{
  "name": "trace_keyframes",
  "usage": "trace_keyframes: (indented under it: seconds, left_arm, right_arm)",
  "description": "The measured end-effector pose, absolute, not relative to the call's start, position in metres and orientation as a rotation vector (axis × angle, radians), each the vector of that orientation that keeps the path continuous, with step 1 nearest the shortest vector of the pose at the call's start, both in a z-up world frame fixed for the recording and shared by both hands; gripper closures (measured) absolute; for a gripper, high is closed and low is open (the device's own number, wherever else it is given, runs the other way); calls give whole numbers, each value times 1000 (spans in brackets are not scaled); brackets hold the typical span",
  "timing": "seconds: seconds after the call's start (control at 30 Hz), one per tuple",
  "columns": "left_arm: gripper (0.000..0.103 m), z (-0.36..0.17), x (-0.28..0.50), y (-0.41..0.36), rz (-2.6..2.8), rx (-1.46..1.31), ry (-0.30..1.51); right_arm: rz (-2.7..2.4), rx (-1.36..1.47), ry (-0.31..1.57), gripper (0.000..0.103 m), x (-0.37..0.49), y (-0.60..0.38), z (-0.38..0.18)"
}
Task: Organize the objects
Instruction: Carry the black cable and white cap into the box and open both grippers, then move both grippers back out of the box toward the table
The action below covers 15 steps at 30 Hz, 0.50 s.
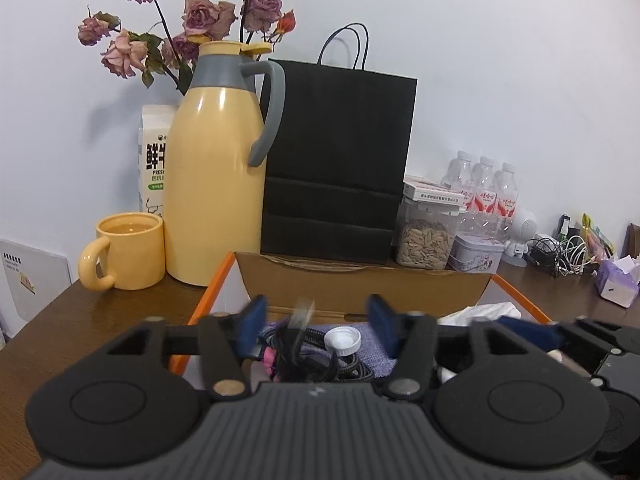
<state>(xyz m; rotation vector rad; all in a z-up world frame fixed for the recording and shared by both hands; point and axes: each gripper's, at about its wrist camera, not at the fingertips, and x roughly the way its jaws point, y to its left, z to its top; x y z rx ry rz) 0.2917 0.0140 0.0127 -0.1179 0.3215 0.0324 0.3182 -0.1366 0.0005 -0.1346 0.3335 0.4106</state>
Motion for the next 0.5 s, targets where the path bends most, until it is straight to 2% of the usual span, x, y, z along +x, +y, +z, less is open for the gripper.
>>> trace_keyframes:
  seconds: [0.03, 0.07, 0.1, 0.2, 0.5]
  left_arm:
    - [5, 13, 289, 14, 36, -113, 306]
    - [0, 14, 287, 14, 43, -111, 286]
    - [0, 15, 283, 14, 57, -108, 259]
    - [0, 17, 280, 14, 62, -112, 250]
    - [0, 22, 271, 14, 51, -119, 221]
  right_arm:
    - [412, -131, 328, 29, 317, -137, 1]
    - [412, -128, 321, 11, 316, -138, 1]
    - [411, -126, 314, 7, 315, -139, 3]
    - [408, -119, 299, 0, 311, -141, 6]
    - [400, -99, 295, 0, 307, -148, 9]
